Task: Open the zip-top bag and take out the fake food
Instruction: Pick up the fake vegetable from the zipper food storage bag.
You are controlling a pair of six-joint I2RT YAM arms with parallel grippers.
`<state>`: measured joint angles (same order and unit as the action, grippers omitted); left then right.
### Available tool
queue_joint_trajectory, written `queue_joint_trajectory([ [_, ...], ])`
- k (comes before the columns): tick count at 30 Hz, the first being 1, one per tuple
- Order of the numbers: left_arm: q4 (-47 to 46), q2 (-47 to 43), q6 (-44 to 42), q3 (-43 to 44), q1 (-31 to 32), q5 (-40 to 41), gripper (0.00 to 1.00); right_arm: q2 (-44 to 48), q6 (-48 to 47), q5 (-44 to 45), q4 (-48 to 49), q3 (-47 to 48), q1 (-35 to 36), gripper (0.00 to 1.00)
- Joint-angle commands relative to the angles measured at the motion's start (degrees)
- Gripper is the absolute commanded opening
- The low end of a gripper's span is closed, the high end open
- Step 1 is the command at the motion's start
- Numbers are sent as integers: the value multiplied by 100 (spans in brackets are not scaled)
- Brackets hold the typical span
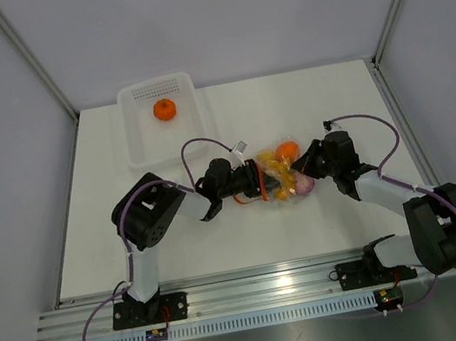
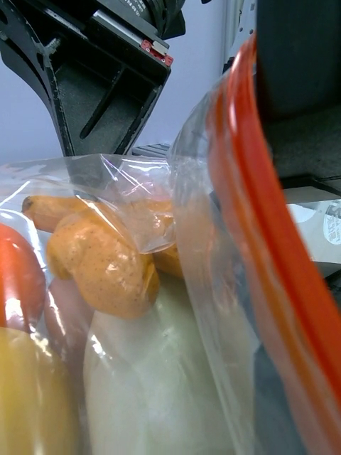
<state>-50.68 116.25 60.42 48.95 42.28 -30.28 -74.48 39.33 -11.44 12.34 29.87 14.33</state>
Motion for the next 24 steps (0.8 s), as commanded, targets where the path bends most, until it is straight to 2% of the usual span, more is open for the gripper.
queue_joint_trajectory([
  [1,-83,-216,-189,115,26,-57,16,47,66,72,85,142,70,0],
  [7,-135,-383,-40,36,-71,-206,13,-111,162,467,-346,353,-131,0],
  [14,-65,-577,-13,-105,-220,-259,12,345,382,731,-495,107,-615,0],
  [18,-65,-673,22,-157,-317,-320,12,715,488,1554,-794,11,-668,0],
  [24,-4,-840,40,-289,-457,-373,12,1312,663,2233,-1075,-165,-712,0],
])
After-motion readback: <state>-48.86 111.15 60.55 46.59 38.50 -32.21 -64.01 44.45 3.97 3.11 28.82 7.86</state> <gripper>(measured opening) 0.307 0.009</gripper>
